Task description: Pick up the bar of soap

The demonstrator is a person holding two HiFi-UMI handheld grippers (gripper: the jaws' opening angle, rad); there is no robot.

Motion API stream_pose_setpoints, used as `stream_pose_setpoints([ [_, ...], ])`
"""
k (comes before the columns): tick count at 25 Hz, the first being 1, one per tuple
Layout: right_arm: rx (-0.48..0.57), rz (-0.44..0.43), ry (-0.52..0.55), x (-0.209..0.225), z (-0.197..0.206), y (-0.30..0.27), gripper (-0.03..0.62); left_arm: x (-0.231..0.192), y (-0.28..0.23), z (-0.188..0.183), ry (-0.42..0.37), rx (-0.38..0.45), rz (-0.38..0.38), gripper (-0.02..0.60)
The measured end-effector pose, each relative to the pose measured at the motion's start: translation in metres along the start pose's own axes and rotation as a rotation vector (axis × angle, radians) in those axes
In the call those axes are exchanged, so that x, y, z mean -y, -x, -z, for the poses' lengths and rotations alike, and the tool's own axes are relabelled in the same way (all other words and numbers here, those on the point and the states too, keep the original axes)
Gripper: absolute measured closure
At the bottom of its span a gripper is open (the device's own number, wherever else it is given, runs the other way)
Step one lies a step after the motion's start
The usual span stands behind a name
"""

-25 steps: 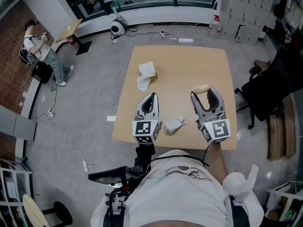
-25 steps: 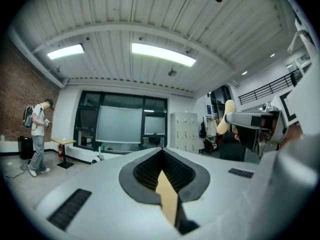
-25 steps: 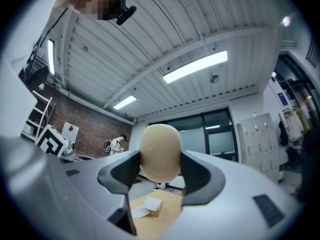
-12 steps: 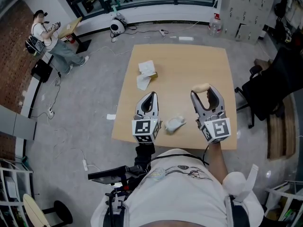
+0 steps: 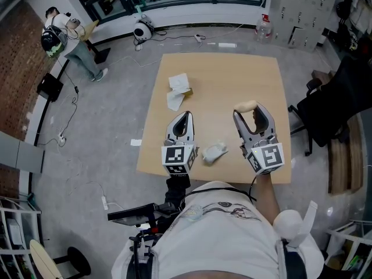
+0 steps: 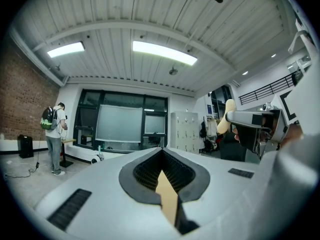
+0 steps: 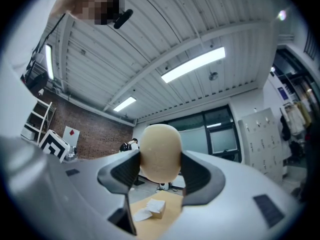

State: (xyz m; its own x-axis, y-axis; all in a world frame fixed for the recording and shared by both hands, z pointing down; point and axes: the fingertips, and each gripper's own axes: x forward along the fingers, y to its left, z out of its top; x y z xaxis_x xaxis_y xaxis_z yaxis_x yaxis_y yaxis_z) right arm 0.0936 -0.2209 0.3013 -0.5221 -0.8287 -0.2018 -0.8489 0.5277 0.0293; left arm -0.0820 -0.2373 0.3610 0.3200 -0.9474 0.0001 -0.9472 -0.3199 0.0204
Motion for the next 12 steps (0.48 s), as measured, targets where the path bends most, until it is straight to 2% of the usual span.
stream_pose_setpoints([
  [5,-0.018,0.016,0.043,0.0016,0.0022,-0.0027,0.329,-0.0021,-0.0023,0.0005,0.001,-0.003,-0.004,0.578],
  [12,-0.012,0.016,0.046,0.0009,0.0011,-0.0048,0.329,-0.0035,-0.0025,0.0013,0.002,-0.005,-0.008,0.578],
])
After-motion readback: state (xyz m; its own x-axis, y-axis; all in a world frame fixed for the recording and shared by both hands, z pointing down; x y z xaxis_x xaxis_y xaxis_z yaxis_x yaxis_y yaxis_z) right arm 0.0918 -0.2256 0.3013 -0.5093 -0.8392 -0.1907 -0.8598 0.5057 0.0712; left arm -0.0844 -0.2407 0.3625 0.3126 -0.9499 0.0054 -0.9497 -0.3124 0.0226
